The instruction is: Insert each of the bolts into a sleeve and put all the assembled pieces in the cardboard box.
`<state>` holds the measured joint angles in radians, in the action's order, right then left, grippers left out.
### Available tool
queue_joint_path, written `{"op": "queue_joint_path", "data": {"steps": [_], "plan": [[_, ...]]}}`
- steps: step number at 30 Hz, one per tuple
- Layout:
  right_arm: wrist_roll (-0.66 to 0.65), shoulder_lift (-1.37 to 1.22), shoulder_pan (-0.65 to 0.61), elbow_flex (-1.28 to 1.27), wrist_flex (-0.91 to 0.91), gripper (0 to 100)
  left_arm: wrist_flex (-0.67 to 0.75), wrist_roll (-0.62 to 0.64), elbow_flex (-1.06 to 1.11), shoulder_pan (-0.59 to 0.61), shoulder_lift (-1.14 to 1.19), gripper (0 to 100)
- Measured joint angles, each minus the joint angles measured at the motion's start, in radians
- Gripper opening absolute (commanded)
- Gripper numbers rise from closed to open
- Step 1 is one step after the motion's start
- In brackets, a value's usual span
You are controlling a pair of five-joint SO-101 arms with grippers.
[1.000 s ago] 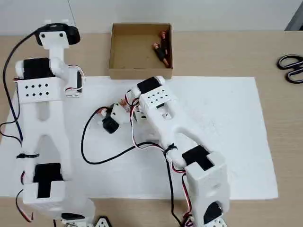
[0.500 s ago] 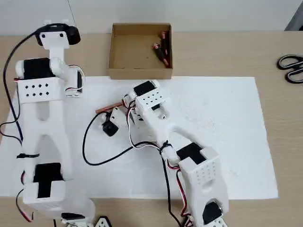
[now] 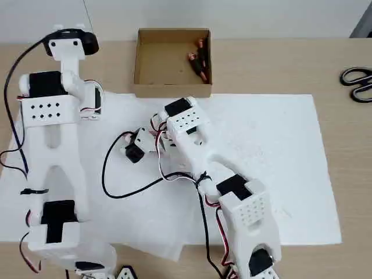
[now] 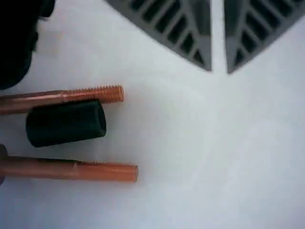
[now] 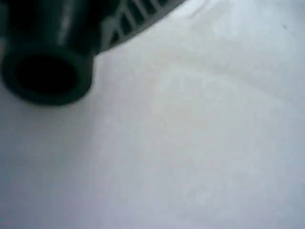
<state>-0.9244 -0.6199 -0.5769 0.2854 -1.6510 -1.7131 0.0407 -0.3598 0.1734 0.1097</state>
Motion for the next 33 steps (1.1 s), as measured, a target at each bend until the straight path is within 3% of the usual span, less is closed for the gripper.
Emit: {"op": "queue_joint_path", "data": {"steps": [15,26,33], "plan": [[0.035,0.017,0.06,0.081,-0.052,0.4,0.0,0.0,0.0,0.0,0.0,1],[0.058,0.451,0.094,0.08,-0.063,0.4,0.0,0.003,0.0,-0.005,-0.048,1],[0.213,0.76,0.118,0.08,-0.063,0.4,0.0,0.0,0.0,-0.071,-0.137,1]]}}
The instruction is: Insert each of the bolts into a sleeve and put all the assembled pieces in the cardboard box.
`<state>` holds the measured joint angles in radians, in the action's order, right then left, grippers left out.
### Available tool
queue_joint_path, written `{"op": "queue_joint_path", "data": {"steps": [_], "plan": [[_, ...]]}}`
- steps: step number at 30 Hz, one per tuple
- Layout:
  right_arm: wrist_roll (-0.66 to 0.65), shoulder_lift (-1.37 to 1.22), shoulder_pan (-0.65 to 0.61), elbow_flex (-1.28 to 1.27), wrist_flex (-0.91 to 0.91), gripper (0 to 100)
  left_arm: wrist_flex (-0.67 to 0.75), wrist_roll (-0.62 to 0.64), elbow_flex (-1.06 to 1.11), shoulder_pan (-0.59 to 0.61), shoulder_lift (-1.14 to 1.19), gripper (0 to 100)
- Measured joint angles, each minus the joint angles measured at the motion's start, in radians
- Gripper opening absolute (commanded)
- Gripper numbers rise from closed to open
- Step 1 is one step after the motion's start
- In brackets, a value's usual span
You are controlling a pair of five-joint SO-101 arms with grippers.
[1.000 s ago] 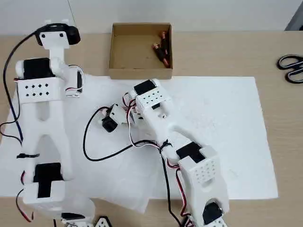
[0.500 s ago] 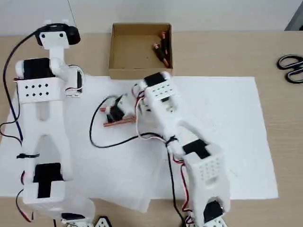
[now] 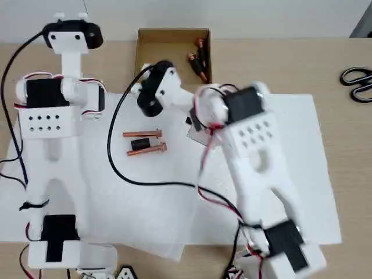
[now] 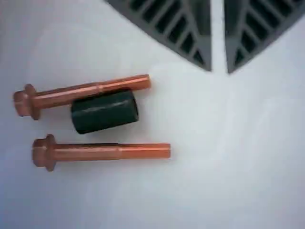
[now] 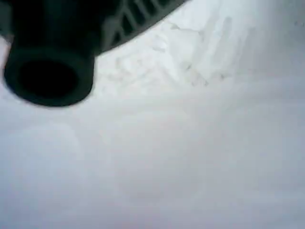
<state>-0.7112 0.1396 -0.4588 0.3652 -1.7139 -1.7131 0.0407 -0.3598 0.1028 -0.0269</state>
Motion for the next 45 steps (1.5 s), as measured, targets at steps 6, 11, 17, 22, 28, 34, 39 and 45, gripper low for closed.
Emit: {"op": "queue_joint_path", "data": {"steps": [6,11,17,22,28,34,39,45], "plan": [[0.324,0.207,0.02,0.0,-0.006,0.5,-0.005,-0.051,0.0,-0.057,-0.006,1],[0.674,0.331,0.037,-0.051,-0.008,0.5,-0.005,-0.054,0.0,-0.077,-0.006,1],[0.798,0.566,0.041,-0.316,-0.009,0.5,-0.005,-0.051,0.0,-0.077,-0.006,1],[0.804,0.839,0.038,-0.611,0.057,0.5,-0.005,-0.052,0.0,-0.077,-0.006,1],[0.804,1.105,0.083,-1.145,0.404,0.4,-0.017,-0.052,0.0,-0.078,-0.006,1],[0.804,1.24,0.245,-1.556,0.882,0.4,-0.021,-0.135,0.006,-0.092,-0.006,1],[0.804,1.243,0.27,-1.62,0.98,0.4,-0.021,-0.35,0.032,-0.092,-0.002,1],[0.804,1.194,0.272,-1.68,1.079,0.4,-0.021,-0.634,0.075,-0.092,0.16,1]]}}
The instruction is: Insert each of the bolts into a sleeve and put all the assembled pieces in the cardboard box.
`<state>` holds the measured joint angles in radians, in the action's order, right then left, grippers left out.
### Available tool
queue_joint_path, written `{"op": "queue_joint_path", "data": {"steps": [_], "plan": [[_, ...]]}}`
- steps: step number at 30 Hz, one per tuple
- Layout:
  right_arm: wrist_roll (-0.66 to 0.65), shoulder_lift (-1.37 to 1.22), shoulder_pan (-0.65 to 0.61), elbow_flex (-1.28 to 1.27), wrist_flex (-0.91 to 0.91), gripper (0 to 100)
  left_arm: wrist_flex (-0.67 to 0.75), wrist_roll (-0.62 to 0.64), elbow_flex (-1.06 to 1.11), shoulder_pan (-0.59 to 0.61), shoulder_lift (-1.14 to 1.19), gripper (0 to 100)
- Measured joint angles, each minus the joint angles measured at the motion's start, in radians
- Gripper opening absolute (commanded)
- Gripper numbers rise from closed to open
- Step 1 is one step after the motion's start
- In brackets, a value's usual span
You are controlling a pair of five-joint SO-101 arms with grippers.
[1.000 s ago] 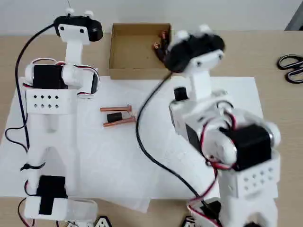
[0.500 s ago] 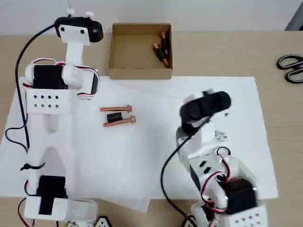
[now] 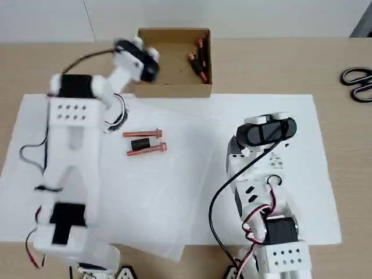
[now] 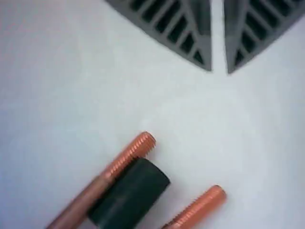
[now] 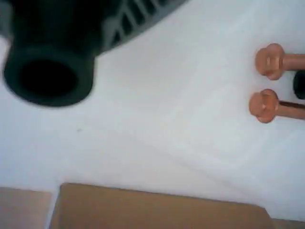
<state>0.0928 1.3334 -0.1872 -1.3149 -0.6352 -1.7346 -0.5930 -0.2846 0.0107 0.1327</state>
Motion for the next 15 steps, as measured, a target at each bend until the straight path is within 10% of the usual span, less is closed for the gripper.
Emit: {"op": "queue_joint_path", "data": {"steps": [15], "plan": [[0.0,-0.017,0.0,-0.143,0.184,0.4,0.002,-0.463,-0.203,-0.08,0.221,1]]}}
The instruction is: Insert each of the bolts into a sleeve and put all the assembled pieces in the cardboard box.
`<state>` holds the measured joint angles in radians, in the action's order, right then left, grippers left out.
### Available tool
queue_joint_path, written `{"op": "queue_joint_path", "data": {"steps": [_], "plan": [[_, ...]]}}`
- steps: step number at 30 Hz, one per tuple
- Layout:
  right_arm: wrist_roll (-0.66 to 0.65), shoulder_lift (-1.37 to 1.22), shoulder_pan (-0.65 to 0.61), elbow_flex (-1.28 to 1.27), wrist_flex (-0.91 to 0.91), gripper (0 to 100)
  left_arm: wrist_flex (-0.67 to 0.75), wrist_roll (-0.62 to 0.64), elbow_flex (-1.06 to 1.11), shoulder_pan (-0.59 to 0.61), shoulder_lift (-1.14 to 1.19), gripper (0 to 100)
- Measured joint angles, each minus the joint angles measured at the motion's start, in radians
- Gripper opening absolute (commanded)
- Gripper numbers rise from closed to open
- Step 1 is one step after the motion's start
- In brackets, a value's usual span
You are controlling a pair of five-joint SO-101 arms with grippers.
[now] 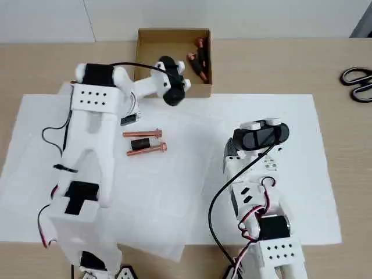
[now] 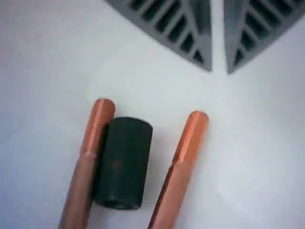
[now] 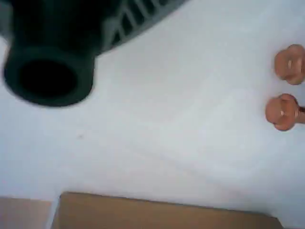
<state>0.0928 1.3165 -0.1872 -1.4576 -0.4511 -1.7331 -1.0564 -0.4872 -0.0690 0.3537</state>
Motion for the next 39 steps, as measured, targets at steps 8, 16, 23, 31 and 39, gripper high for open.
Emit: {"op": "queue_joint_path", "data": {"steps": [8,16,23,31,39], "plan": [[0.0,-0.002,0.0,0.0,0.002,0.4,0.029,-0.015,-0.026,0.011,0.089,1],[0.0,-0.008,0.005,-0.009,0.003,0.4,0.008,-0.018,-0.058,0.031,0.092,19],[0.0,-0.008,0.002,-0.048,0.003,0.4,0.002,-0.015,-0.058,0.031,0.092,19],[0.0,-0.008,0.002,-0.048,0.003,0.4,0.002,-0.014,-0.072,0.031,0.149,19],[0.003,-0.008,0.002,-0.048,0.003,0.4,0.003,0.023,-0.097,-0.003,0.196,19]]}}
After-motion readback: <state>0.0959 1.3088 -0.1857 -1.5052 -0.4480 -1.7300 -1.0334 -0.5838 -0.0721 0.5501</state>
